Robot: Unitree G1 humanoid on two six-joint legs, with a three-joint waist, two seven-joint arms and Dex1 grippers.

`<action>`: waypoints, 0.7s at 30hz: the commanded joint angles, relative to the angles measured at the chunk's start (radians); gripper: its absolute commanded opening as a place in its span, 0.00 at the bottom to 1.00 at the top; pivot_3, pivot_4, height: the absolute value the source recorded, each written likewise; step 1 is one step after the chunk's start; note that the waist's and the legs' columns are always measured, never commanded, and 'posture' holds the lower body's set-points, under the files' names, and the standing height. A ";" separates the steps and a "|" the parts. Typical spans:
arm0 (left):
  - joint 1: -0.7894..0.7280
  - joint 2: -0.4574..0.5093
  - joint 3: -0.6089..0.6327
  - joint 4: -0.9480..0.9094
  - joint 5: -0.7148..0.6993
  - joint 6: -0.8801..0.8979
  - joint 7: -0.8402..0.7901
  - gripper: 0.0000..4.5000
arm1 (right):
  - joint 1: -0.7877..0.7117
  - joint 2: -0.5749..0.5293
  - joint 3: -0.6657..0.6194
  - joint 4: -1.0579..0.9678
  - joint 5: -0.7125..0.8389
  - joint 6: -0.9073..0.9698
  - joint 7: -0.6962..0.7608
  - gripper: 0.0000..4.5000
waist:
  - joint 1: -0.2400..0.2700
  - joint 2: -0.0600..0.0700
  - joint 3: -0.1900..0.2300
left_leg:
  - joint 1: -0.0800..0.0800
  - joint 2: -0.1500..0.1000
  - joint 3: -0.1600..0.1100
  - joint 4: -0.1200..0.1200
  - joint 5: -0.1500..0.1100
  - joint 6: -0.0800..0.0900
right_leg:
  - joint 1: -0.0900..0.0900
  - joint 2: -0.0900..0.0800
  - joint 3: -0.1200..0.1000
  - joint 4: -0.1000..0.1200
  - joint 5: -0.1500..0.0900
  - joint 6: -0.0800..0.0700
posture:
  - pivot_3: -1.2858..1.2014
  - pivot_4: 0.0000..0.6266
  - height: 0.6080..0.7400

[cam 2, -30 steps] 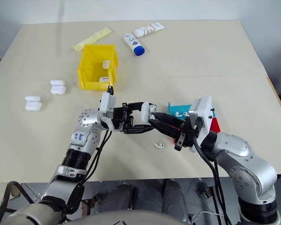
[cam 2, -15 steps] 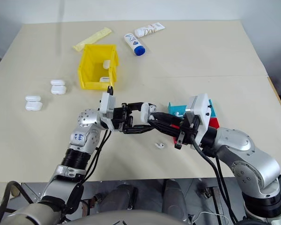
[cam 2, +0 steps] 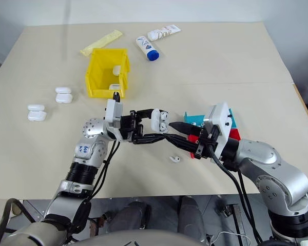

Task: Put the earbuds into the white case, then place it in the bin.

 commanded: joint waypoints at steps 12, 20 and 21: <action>-0.121 0.046 -0.060 0.032 0.146 0.036 0.118 0.62 | -0.224 -0.220 -0.048 -0.118 0.084 0.285 -0.200 0.01 | -0.001 0.000 0.001 | 0.000 0.001 0.000 -0.001 0.000 0.000 | -0.001 0.000 0.000 0.000 0.000 0.000 | 0.52 0.24 1.00; -0.186 0.046 -0.119 0.096 0.229 0.049 0.136 0.62 | -0.606 -0.191 0.172 -0.059 0.088 0.437 -0.222 0.01 | 0.000 -0.001 0.001 | -0.002 0.001 -0.001 0.000 0.000 0.000 | -0.001 0.000 -0.001 -0.001 0.000 0.000 | 0.52 0.24 1.00; -0.189 0.044 -0.122 0.103 0.234 0.046 0.137 0.62 | -0.625 -0.182 0.196 -0.052 0.076 0.439 -0.216 0.01 | -0.001 -0.001 0.001 | -0.001 0.001 -0.001 0.000 0.000 0.000 | -0.001 0.000 -0.002 -0.001 0.000 0.000 | 0.52 0.24 1.00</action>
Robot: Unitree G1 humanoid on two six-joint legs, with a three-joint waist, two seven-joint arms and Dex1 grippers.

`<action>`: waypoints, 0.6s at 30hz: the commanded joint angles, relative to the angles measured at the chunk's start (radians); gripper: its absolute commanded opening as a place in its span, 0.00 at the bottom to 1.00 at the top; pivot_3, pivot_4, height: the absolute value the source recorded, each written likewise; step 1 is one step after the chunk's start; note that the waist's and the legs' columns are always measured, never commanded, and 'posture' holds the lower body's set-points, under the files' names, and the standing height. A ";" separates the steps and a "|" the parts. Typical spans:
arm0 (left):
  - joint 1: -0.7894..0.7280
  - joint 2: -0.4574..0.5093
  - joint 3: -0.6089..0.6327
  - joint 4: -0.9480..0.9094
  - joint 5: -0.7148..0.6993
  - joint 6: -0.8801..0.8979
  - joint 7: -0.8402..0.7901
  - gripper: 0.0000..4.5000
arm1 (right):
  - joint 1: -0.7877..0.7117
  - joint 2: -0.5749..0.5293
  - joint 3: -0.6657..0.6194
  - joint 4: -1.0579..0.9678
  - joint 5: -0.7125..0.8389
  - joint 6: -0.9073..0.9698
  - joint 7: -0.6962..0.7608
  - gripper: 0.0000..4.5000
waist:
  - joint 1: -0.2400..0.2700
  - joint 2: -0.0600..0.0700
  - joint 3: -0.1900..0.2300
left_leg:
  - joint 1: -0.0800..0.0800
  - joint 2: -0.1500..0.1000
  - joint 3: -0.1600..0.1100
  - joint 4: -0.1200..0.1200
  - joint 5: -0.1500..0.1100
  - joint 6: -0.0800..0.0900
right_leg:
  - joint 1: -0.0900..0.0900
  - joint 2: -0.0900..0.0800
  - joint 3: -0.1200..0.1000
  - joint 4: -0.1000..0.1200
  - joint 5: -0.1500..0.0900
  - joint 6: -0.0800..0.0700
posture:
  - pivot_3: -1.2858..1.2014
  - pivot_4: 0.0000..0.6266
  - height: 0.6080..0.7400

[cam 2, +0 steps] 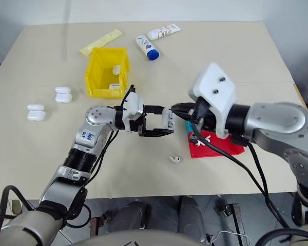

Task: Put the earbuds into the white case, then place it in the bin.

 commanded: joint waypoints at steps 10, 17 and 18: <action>-0.037 -0.014 -0.027 0.033 0.051 -0.042 0.014 0.62 | -0.121 0.067 0.267 0.142 -0.244 -0.023 0.084 0.01 | -0.003 0.000 0.000 | -0.001 -0.001 0.000 0.000 0.000 0.000 | -0.001 0.000 0.000 0.003 0.001 0.001 | 0.52 0.24 1.00; -0.030 0.009 0.009 0.021 0.030 -0.041 0.012 0.62 | -0.060 -0.015 0.239 0.131 -0.318 -0.030 0.168 0.01 | -0.003 0.000 0.000 | -0.001 -0.001 0.000 0.000 0.000 0.000 | -0.001 0.000 0.000 0.003 0.001 0.001 | 0.52 0.24 1.00; -0.025 0.016 0.018 0.016 0.020 -0.040 0.006 0.62 | -0.044 -0.033 0.222 0.126 -0.321 -0.028 0.176 0.01 | -0.002 0.000 0.000 | -0.001 -0.001 0.000 0.000 0.000 0.000 | -0.001 0.000 0.000 0.003 0.001 0.001 | 0.52 0.24 1.00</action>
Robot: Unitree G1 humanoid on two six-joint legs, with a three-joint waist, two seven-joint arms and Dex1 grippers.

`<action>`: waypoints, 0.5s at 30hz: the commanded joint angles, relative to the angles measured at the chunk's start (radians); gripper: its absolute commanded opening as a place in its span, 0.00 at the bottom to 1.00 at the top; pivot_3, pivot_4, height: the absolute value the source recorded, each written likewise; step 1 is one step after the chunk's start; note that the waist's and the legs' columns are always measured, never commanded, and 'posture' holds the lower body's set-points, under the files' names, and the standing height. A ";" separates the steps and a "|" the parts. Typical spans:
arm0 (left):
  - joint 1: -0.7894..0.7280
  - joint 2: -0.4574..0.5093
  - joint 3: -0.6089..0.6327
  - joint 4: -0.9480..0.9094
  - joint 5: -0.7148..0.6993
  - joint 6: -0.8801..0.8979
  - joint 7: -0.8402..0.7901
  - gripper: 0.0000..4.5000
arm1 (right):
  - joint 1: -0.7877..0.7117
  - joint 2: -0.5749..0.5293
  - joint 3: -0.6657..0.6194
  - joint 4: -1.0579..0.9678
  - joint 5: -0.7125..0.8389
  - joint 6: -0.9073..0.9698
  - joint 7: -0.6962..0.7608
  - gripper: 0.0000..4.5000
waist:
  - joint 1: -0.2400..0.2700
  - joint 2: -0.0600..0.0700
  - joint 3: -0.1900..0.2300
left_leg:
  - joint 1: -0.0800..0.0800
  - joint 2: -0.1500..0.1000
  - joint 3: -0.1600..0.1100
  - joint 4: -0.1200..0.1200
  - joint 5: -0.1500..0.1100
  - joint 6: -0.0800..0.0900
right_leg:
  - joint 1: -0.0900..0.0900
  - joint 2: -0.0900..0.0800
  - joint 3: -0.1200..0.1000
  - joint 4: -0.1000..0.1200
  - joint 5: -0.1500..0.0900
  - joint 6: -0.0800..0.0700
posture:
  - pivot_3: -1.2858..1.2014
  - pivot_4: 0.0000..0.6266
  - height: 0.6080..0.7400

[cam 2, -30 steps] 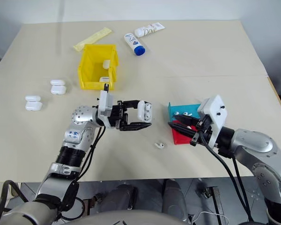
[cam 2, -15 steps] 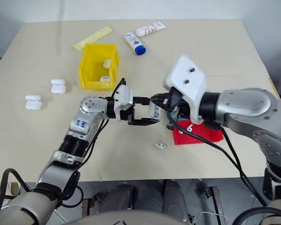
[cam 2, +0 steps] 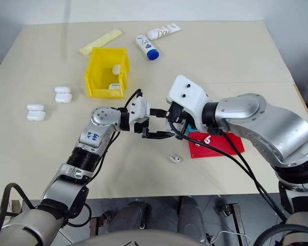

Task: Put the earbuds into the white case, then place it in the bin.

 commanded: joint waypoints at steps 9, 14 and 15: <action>0.009 0.054 0.093 -0.038 -0.084 -0.029 -0.039 0.62 | 0.181 -0.082 -0.264 -0.064 0.010 -0.038 0.070 0.01 | 0.001 0.000 0.000 | 0.000 0.000 0.000 0.000 0.000 0.000 | 0.000 0.000 0.000 -0.001 0.000 0.000 | 0.52 0.24 1.00; 0.022 0.063 0.124 -0.062 -0.130 -0.006 -0.040 0.62 | 0.362 0.012 -0.494 -0.072 0.086 -0.159 0.128 0.01 | 0.001 -0.001 0.000 | 0.000 0.001 0.000 0.000 0.000 0.000 | 0.001 0.001 0.000 -0.001 0.000 0.000 | 0.52 0.24 1.00; 0.026 0.070 0.135 -0.063 -0.141 0.004 -0.044 0.62 | 0.438 0.019 -0.552 -0.069 0.109 -0.183 0.176 0.01 | 0.005 -0.001 -0.001 | 0.000 0.001 0.000 0.000 0.000 0.000 | 0.000 0.000 0.000 0.000 0.000 0.000 | 0.52 0.24 1.00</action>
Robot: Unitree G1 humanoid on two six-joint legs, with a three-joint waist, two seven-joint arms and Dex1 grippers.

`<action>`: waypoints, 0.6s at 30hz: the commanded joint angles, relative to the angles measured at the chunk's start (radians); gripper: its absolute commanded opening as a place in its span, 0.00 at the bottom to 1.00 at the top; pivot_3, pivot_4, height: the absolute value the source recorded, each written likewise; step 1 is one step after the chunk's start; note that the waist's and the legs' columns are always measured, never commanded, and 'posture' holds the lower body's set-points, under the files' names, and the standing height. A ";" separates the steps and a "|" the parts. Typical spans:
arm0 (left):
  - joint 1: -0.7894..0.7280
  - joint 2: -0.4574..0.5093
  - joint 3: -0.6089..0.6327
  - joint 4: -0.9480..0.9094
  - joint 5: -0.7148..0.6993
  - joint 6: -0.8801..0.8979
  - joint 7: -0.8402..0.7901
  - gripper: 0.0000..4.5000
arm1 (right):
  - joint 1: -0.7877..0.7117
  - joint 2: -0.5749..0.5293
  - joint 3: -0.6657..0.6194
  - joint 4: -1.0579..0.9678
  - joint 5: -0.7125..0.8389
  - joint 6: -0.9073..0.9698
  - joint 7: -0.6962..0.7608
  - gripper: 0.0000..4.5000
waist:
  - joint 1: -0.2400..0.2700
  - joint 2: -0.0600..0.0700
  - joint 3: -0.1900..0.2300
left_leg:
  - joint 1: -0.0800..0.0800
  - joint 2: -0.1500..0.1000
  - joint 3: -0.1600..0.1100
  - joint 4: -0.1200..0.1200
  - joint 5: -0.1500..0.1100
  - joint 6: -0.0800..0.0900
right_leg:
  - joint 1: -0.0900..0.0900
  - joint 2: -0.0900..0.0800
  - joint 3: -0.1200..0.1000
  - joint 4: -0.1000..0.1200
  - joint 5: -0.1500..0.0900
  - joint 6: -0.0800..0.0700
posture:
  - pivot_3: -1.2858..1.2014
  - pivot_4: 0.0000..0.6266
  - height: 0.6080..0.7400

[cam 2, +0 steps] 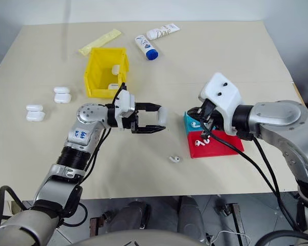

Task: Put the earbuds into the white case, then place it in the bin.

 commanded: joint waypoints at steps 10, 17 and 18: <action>-0.025 0.132 0.189 0.052 -0.069 0.074 0.092 0.62 | 0.446 0.057 -0.351 0.144 0.118 -0.287 0.362 0.67 | -0.004 0.000 0.000 | 0.003 0.000 0.002 0.001 0.000 0.001 | 0.002 0.000 0.002 -0.001 0.001 0.000 | 0.52 0.24 1.00; -0.115 0.190 0.231 0.231 0.033 0.064 0.329 0.62 | 0.425 0.109 -0.316 0.145 0.098 -0.355 0.313 1.00 | -0.001 -0.001 0.001 | 0.002 0.000 0.002 0.000 0.000 0.000 | 0.001 0.000 0.002 0.001 0.001 0.000 | 0.52 0.24 1.00; -0.136 0.197 0.228 0.268 0.056 0.060 0.366 0.62 | 0.427 0.116 -0.310 0.137 0.097 -0.360 0.303 1.00 | 0.000 -0.001 0.001 | 0.002 0.000 0.002 0.000 0.000 0.000 | 0.001 0.000 0.002 0.001 0.001 0.000 | 0.52 0.24 1.00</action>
